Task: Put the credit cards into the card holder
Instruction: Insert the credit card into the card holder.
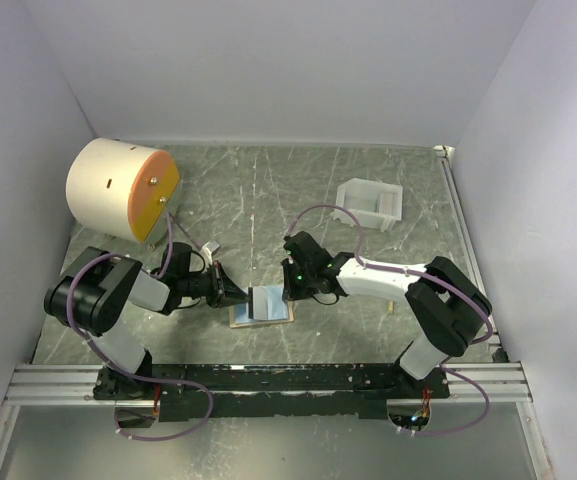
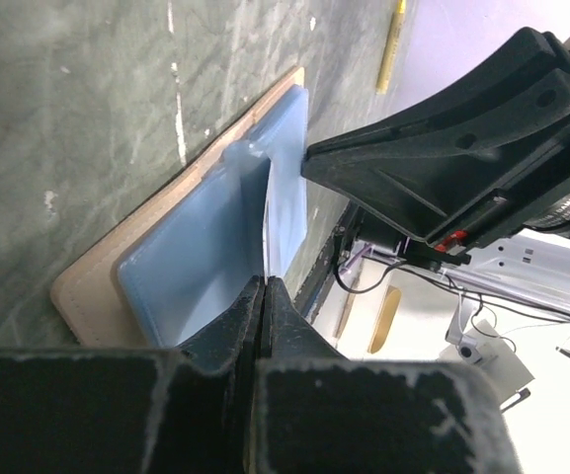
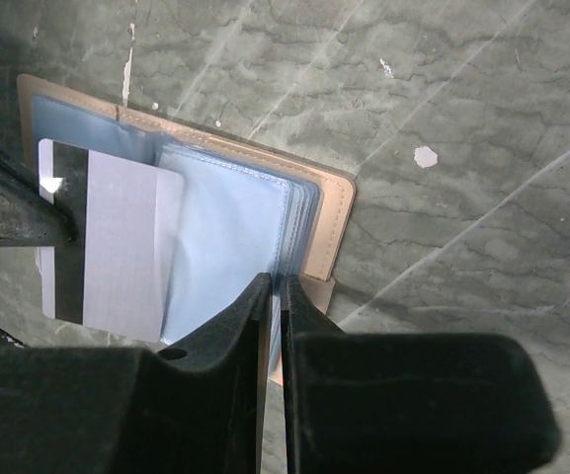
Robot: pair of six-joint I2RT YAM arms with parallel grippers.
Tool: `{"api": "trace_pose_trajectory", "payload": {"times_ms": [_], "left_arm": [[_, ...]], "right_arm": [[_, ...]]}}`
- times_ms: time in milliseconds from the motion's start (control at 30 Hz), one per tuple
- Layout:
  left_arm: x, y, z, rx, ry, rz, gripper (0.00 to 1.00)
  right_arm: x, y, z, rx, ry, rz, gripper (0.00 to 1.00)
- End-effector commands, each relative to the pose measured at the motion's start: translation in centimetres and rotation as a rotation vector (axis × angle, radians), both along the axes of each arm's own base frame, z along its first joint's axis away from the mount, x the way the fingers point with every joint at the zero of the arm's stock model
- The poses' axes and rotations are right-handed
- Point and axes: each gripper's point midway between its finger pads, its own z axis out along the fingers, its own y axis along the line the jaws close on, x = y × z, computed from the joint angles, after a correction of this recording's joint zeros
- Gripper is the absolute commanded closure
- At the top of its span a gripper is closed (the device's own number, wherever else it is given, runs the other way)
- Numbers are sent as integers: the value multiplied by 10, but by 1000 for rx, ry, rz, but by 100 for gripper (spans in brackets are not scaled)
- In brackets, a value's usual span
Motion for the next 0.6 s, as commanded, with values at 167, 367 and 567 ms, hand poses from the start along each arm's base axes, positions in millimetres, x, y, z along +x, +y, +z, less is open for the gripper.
{"api": "trace_pose_trajectory", "payload": {"times_ms": [167,367,567], "left_arm": [[9,11,-23,152,-74,10,93],[11,9,-17,122,-92,29,93],[7,6,-15,72,-85,40,93]], "right_arm": [[-12,-10,-14,-53,29,6,92],[-13,-9,-17,-53,35,6,92],[-14,-8,-16,-39,40,-7,92]]}}
